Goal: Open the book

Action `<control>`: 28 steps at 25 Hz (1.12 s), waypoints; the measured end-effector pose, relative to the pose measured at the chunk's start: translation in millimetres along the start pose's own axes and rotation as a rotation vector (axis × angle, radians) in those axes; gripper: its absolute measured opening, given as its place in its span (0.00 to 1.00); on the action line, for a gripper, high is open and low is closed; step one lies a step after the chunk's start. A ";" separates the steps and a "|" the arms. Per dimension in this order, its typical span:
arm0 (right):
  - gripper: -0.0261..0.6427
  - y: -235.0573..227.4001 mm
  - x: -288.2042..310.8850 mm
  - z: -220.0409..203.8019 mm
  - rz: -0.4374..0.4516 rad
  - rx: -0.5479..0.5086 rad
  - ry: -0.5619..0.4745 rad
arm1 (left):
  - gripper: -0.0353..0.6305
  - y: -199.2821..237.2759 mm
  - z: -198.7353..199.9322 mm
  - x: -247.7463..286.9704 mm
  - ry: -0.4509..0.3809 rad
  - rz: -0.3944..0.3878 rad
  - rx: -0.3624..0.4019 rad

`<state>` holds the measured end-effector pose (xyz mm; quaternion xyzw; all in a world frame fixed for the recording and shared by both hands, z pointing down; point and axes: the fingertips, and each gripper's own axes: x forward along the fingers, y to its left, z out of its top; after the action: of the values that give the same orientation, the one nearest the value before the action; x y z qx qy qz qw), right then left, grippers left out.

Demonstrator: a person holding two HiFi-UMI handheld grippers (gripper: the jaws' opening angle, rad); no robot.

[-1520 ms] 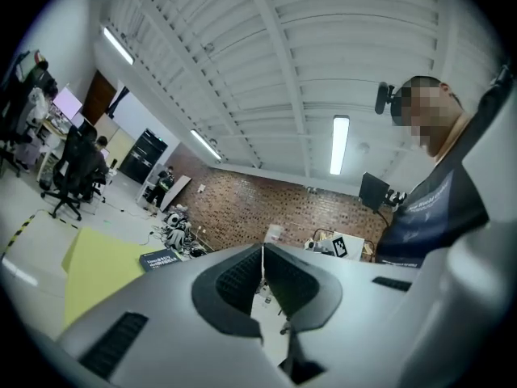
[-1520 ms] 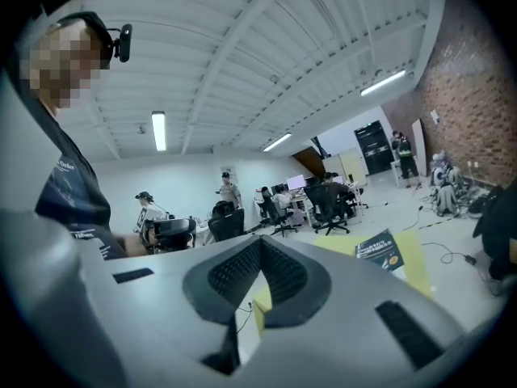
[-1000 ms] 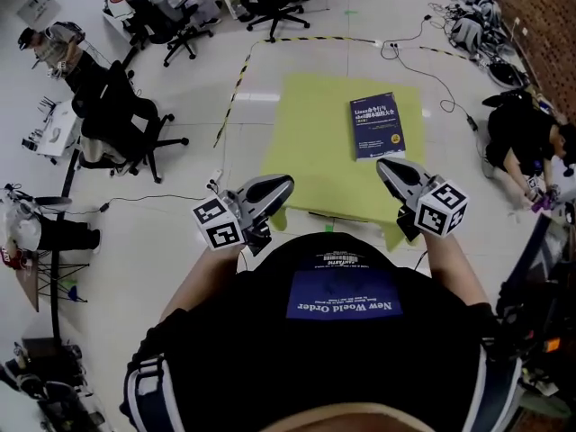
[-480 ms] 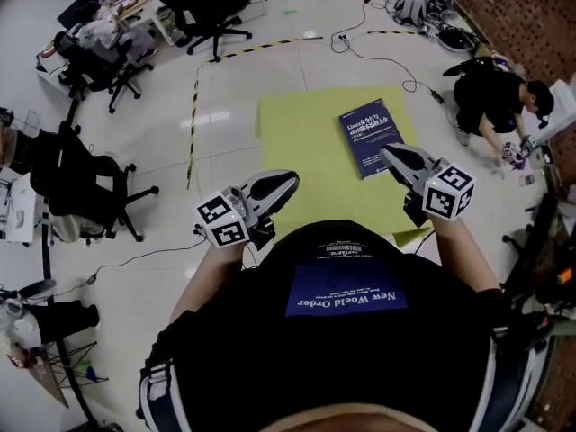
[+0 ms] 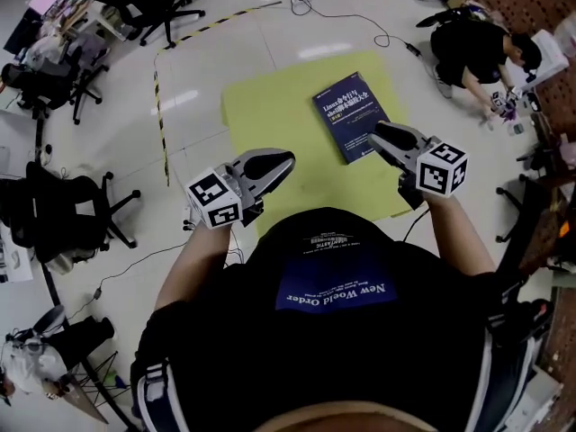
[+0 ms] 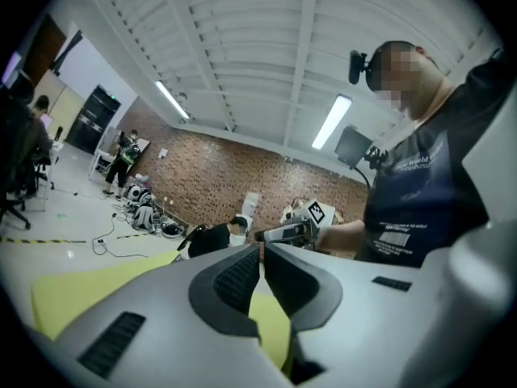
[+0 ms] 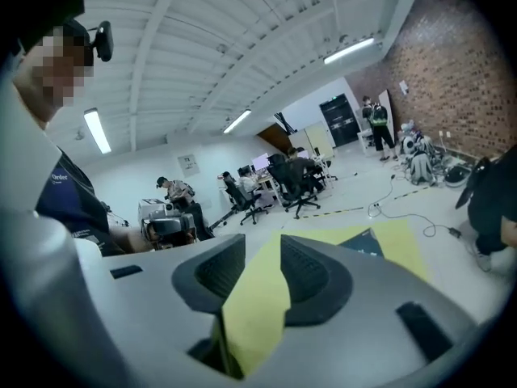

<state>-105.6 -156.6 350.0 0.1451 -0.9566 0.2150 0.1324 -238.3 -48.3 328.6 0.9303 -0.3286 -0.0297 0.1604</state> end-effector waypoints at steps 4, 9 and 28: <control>0.26 -79.7 -0.1 -27.7 -0.032 0.059 0.078 | 0.06 25.0 -4.3 75.0 0.176 -0.003 0.112; 0.35 -157.1 21.0 -73.6 -0.060 0.103 0.183 | 0.08 71.5 -51.0 163.5 0.518 -0.083 0.372; 0.39 -245.1 34.1 -188.1 -0.169 0.226 0.380 | 0.54 195.5 -221.5 331.7 1.511 -0.829 1.007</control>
<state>-19.1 -291.6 616.3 0.1956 -0.8687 0.3326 0.3106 -60.9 -335.7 617.1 0.7057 0.2362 0.6591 -0.1087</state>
